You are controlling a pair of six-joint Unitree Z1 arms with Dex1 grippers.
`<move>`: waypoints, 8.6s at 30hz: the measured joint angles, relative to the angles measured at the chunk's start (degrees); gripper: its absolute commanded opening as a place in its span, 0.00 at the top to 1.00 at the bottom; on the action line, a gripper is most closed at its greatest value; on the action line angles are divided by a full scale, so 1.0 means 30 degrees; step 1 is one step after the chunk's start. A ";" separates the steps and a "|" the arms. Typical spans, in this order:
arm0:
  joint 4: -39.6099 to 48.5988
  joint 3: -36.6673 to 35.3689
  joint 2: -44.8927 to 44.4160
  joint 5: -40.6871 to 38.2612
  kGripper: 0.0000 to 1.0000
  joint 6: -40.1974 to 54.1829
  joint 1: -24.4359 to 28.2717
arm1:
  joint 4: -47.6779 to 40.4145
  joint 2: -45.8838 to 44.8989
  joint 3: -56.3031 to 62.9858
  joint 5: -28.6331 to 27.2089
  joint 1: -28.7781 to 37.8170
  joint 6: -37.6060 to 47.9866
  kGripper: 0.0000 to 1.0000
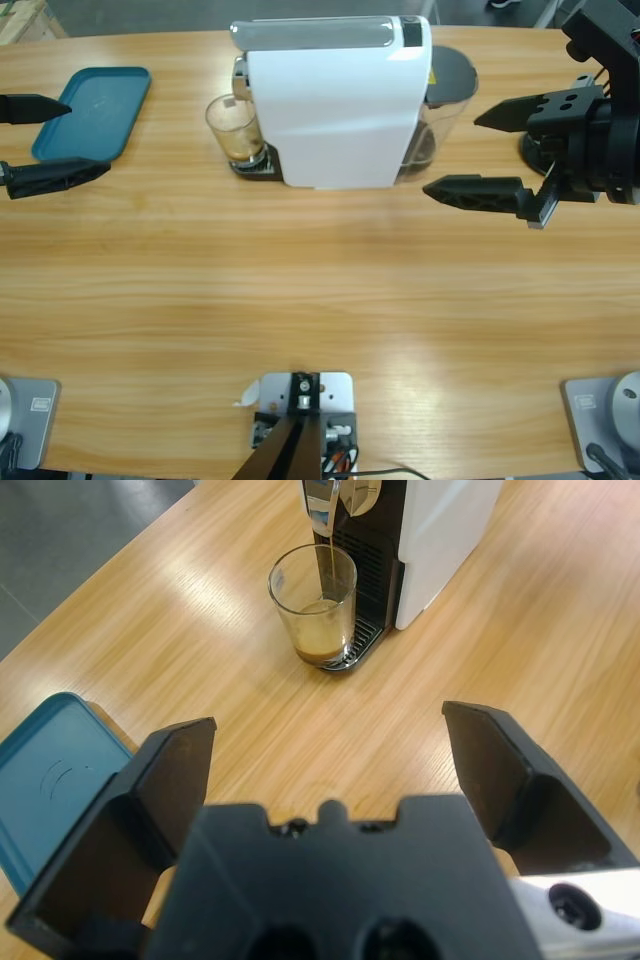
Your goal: Pour coffee
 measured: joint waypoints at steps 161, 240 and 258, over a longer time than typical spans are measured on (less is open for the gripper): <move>-0.7384 -0.4010 1.3220 -0.1016 1.00 0.1304 -0.1245 | -0.0456 0.0936 0.0107 0.0570 -0.1081 -0.0424 0.00; -0.8649 0.0501 0.7492 0.3361 0.01 -0.3777 0.7435 | 0.0742 0.1792 -0.1719 0.0821 -0.1088 -0.0924 0.00; 0.8097 -0.1573 -0.4363 0.0035 0.00 -0.4868 -0.0045 | 0.1310 -0.0543 -0.0160 0.0130 -0.1108 -0.0868 0.00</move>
